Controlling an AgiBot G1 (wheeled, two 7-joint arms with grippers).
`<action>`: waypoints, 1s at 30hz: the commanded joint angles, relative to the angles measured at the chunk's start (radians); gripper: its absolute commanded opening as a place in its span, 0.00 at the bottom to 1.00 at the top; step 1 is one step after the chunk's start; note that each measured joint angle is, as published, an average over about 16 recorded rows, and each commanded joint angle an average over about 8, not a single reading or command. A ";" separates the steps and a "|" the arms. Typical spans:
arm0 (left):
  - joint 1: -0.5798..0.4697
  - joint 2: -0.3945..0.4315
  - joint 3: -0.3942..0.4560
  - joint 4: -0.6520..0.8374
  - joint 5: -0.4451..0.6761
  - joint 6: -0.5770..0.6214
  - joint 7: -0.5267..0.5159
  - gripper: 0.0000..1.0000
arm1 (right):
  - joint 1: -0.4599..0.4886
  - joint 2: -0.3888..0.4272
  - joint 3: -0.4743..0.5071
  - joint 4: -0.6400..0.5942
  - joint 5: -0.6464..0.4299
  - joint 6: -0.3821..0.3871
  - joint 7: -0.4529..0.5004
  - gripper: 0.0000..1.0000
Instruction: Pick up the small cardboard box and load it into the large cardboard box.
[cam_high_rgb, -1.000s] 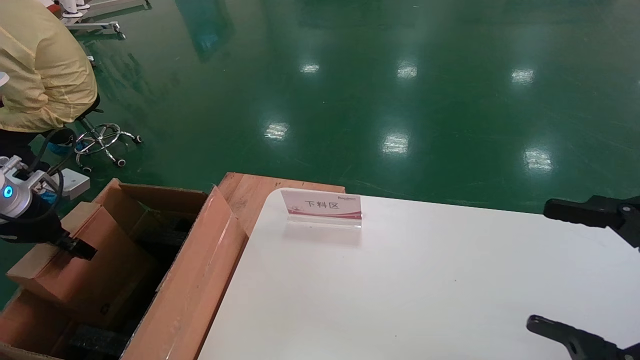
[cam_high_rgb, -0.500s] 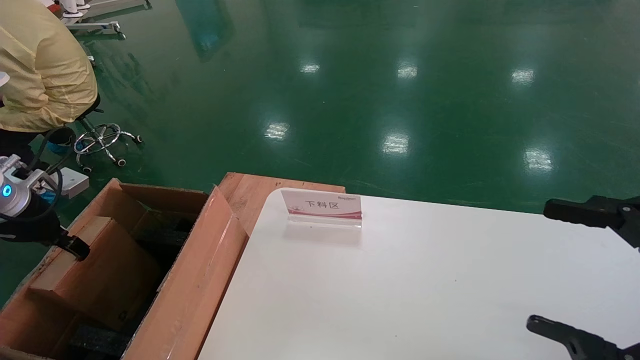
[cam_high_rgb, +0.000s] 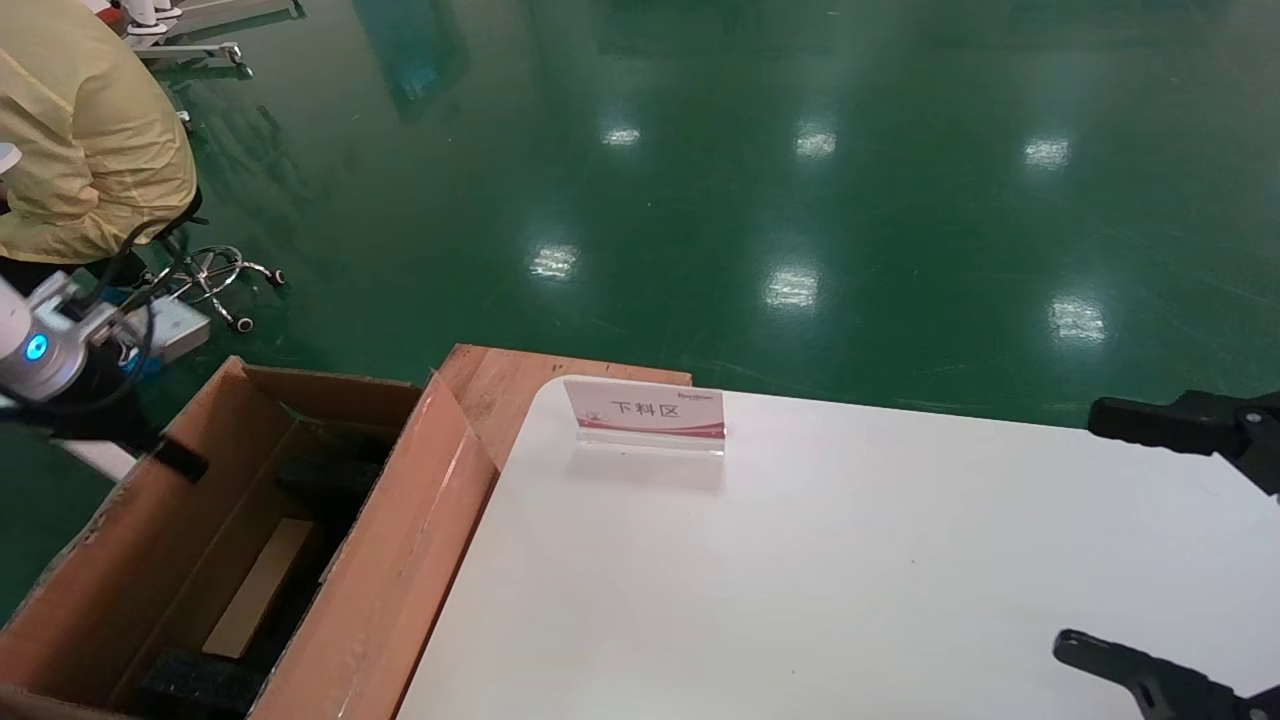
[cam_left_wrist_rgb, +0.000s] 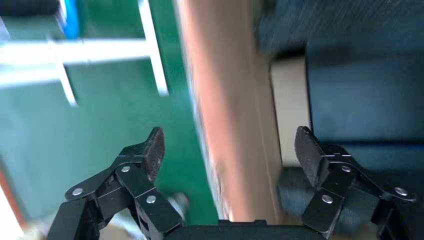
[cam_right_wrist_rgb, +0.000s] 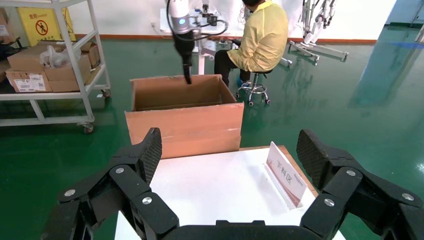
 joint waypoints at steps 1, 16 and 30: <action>-0.021 0.011 -0.005 -0.022 0.017 -0.019 0.023 1.00 | 0.000 0.000 0.000 0.000 0.000 0.000 0.000 1.00; -0.106 -0.050 -0.109 -0.277 0.013 -0.274 0.224 1.00 | 0.000 0.000 -0.001 0.000 0.000 0.000 0.000 1.00; 0.124 -0.042 -0.446 -0.312 -0.128 -0.148 0.380 1.00 | 0.000 0.000 -0.001 -0.001 0.000 0.000 -0.001 1.00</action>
